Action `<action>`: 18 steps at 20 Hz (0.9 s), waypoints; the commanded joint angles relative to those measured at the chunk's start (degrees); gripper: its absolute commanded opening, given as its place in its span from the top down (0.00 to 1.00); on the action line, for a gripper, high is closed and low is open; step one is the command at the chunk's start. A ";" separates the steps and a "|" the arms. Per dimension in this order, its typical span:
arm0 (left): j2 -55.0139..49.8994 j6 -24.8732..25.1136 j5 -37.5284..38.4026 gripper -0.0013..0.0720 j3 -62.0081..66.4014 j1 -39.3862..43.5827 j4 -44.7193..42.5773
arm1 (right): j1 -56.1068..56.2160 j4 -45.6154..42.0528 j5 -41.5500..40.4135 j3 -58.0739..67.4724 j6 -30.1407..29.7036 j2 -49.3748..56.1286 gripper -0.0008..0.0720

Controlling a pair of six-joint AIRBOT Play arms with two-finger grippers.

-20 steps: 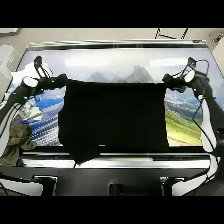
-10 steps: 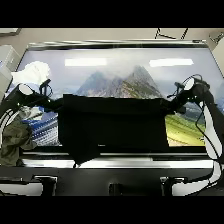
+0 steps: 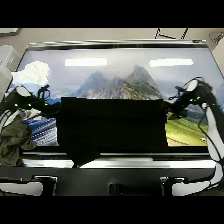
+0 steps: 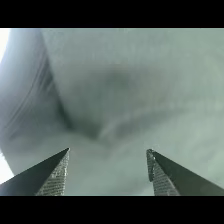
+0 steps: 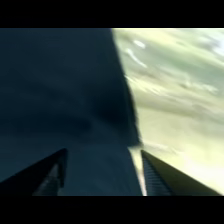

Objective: Fold the clothes and pants, and hang the long-sleeved shirts on hangers.

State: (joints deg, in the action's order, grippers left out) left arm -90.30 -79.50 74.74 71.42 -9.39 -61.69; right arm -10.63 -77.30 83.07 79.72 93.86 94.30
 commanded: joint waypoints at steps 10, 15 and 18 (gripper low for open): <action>20.96 11.67 0.98 0.33 -43.52 -12.11 7.30 | -12.33 1.86 6.86 -21.20 -4.61 -15.02 0.21; 20.63 10.56 -7.96 0.52 -47.58 -7.43 13.31 | -12.33 2.95 7.06 -21.51 -4.55 -15.67 0.21; 20.65 8.66 -11.15 0.96 -47.56 -5.09 13.46 | -12.33 2.89 5.99 -25.73 -4.76 -15.98 0.21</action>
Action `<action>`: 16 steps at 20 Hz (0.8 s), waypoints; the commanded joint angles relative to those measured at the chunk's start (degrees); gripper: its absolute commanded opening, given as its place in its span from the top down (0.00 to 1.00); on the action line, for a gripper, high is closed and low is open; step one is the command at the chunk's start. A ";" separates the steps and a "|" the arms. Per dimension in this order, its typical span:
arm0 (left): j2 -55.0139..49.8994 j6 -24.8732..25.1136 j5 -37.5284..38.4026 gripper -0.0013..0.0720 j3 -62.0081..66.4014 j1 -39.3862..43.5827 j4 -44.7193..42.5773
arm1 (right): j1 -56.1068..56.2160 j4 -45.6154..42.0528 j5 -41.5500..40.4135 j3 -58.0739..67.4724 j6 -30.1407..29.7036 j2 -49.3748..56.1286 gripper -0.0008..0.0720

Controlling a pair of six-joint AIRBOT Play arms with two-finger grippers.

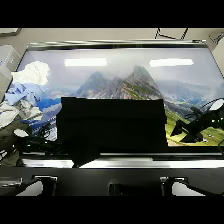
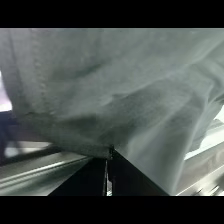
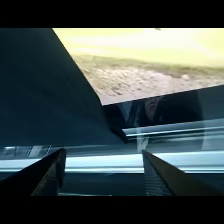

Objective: Fold the clothes and pants, and hang the long-sleeved shirts on hangers.

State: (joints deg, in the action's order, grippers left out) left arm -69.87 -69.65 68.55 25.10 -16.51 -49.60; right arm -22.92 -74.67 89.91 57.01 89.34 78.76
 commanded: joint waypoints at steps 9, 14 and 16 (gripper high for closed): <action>3.39 -0.24 -4.85 0.96 0.72 1.86 1.46 | -0.02 7.69 -14.36 -17.94 -3.26 -0.52 0.26; 3.65 0.98 -0.66 0.96 6.93 1.84 1.36 | -0.04 9.90 -11.91 -14.97 -6.60 -0.57 0.94; 3.67 0.50 2.91 0.96 15.30 1.86 0.00 | -0.04 10.21 -9.35 -7.06 -5.95 -0.68 0.94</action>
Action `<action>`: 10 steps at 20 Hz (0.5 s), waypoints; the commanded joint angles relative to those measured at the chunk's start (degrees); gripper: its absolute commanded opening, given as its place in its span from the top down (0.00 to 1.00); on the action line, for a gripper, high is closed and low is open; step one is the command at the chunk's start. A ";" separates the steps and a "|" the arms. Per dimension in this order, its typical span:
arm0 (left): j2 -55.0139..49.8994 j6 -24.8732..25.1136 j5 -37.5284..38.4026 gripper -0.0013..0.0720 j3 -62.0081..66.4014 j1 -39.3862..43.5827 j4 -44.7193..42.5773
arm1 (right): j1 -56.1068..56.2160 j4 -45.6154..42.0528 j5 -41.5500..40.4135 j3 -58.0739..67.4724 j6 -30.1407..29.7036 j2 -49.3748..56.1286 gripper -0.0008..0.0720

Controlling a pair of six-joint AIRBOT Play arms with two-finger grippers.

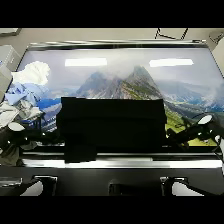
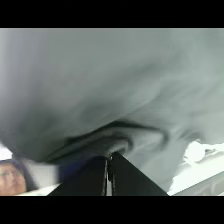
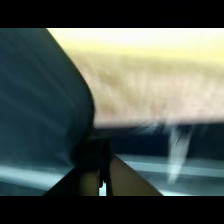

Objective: Fold the clothes and pants, and hang the long-sleeved shirts on hangers.

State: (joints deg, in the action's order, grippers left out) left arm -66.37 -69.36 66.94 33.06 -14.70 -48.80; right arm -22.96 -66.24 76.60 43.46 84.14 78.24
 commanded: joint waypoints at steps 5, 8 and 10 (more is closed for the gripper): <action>-5.95 -5.95 -0.52 0.96 27.54 2.14 -0.90 | 5.18 2.10 -2.86 25.55 4.50 4.22 0.94; -15.78 -7.74 -0.52 0.96 37.59 2.95 -0.92 | 6.49 2.62 -5.40 35.34 9.75 13.46 0.94; -22.62 -10.34 -0.35 0.96 43.91 3.17 -0.68 | 6.49 3.85 -4.37 39.85 11.37 18.93 0.94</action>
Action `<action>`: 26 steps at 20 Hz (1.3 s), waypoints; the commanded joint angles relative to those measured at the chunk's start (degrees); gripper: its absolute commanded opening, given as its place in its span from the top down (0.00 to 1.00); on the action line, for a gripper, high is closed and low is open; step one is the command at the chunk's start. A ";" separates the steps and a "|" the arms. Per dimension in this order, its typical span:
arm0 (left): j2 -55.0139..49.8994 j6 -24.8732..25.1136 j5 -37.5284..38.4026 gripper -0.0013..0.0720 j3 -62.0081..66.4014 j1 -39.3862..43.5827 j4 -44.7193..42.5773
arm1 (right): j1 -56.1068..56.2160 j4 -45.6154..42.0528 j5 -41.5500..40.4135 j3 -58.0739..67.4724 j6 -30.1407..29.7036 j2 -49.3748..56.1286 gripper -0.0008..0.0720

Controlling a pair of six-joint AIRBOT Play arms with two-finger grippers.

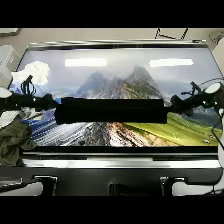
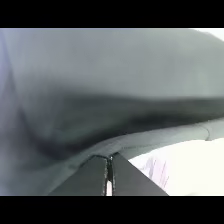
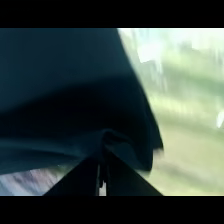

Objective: Fold the clothes and pants, and hang the long-sleeved shirts on hangers.

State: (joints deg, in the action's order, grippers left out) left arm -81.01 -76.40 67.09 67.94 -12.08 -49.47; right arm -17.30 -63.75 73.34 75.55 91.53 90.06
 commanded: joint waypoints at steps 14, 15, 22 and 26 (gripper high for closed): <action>-17.79 -3.08 10.21 0.40 17.97 -0.02 0.72 | -2.73 4.24 4.22 12.28 -1.01 17.38 0.01; -16.96 -3.08 10.08 0.40 17.97 0.33 0.72 | -2.19 5.64 4.79 12.28 -1.97 18.45 0.01; -14.84 -3.10 5.27 0.41 17.97 6.49 3.32 | 2.67 13.38 6.27 12.46 -6.25 19.61 0.83; -15.34 -3.13 -2.82 0.88 17.25 15.52 7.06 | 3.43 20.09 8.22 12.59 -8.87 12.00 0.94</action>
State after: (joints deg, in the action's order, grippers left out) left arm -96.18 -79.53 70.35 85.67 -2.24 -44.97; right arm -14.85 -48.90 79.59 88.01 84.64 106.45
